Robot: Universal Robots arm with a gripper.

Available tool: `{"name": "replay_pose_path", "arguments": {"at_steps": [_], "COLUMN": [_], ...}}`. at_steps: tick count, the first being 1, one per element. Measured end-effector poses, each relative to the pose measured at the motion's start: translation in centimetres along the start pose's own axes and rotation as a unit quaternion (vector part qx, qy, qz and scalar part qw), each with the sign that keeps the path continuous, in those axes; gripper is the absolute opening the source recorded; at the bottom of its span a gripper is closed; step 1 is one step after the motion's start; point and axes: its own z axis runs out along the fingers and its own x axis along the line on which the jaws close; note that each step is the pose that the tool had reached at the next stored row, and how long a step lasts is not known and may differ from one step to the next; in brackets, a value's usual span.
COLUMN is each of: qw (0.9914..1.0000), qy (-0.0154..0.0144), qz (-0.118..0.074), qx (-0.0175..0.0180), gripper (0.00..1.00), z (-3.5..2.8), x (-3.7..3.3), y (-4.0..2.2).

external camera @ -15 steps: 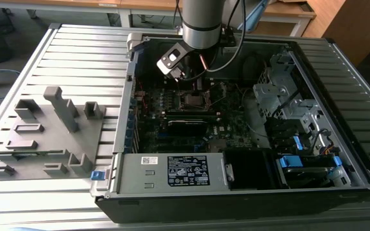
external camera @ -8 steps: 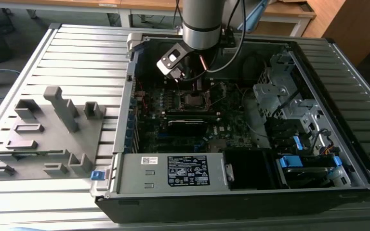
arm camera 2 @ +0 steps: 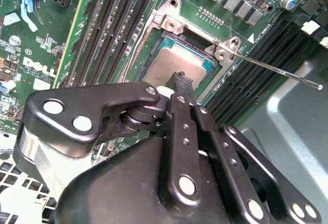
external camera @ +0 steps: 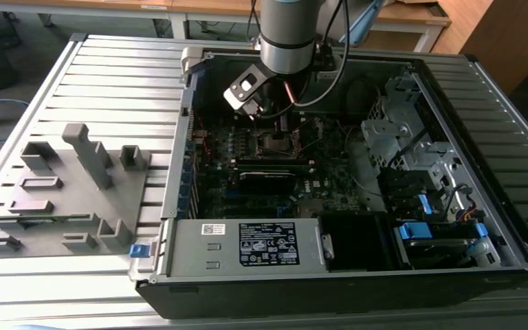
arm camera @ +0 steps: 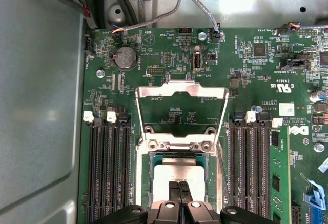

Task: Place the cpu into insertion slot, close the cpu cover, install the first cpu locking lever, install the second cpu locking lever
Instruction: 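Place the cpu into insertion slot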

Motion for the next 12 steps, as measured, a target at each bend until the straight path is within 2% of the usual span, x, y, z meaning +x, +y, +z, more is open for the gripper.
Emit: {"name": "replay_pose_path", "arguments": {"at_steps": [5, 12], "qw": [1.00000, 1.00000], "qy": [-0.0002, -0.0002], "qz": [0.000, 0.000], "qx": [0.0000, 0.0000], "gripper": [0.11, 0.11], "z": [0.01, 0.55], "x": [0.00, -0.02], "y": [0.00, -0.04]}}
